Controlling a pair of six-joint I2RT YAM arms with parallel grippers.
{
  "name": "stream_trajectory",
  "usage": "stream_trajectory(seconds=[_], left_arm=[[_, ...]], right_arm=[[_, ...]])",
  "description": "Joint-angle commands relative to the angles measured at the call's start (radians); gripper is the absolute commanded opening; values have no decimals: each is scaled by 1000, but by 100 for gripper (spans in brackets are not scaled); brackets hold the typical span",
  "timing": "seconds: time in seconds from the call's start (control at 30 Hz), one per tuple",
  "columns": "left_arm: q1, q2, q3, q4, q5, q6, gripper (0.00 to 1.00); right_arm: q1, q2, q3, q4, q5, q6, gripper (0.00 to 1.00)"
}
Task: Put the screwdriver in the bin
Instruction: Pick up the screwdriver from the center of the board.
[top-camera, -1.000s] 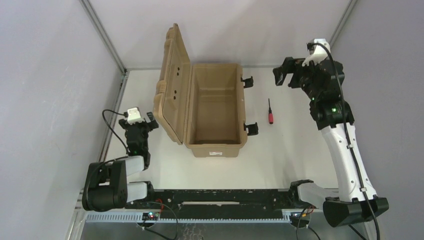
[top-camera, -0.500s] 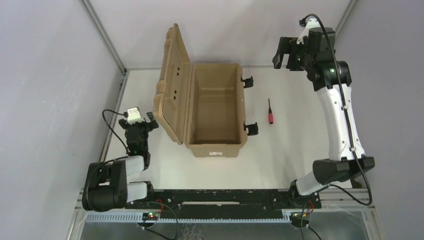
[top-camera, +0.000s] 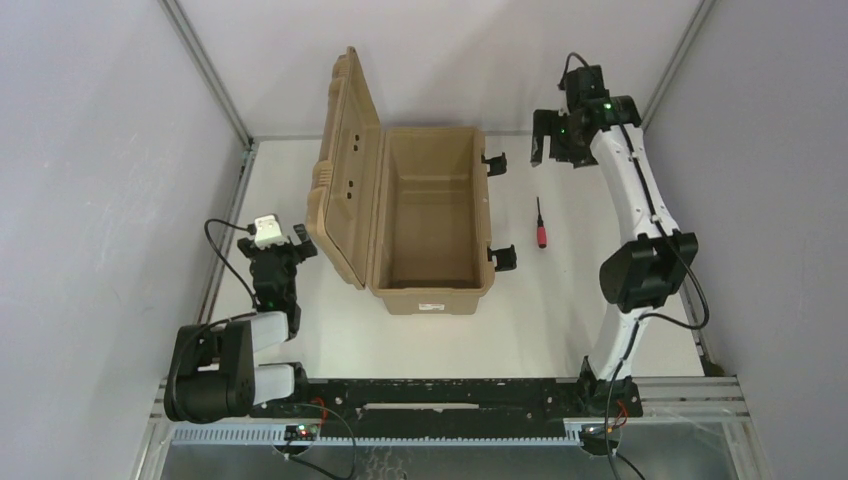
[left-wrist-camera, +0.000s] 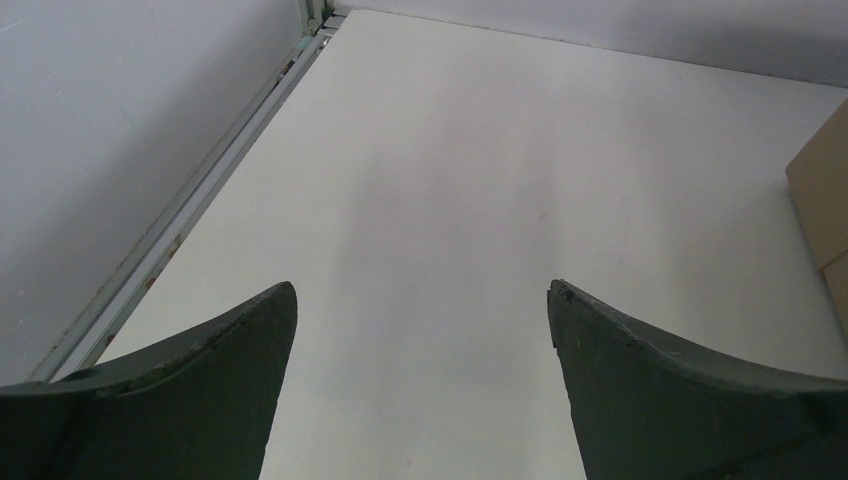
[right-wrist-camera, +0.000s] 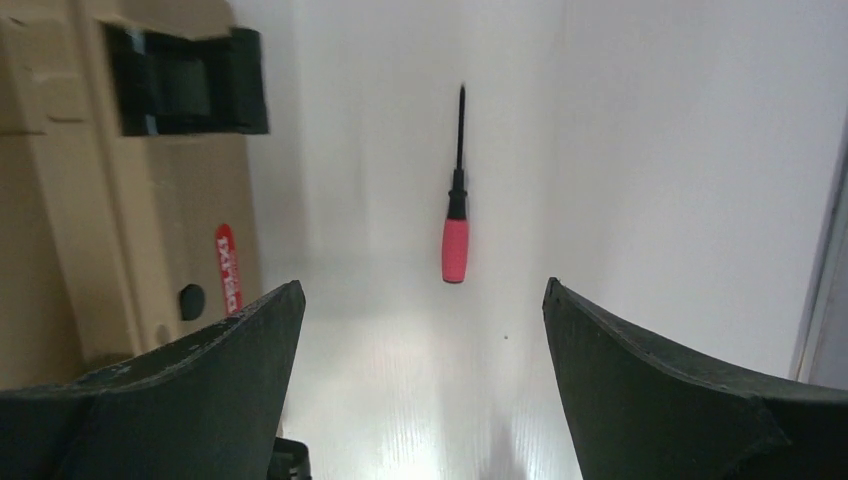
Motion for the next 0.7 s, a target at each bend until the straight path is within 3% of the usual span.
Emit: stream_trajectory(seconds=[0.0,0.67], left_arm=[[-4,-3,5,28,-10,17,100],[-4,-3,7,28,-11,18,100]], right_arm=[[1,30,-51,-13,17,28,96],[-13,224,-348,192,-5,61,88]])
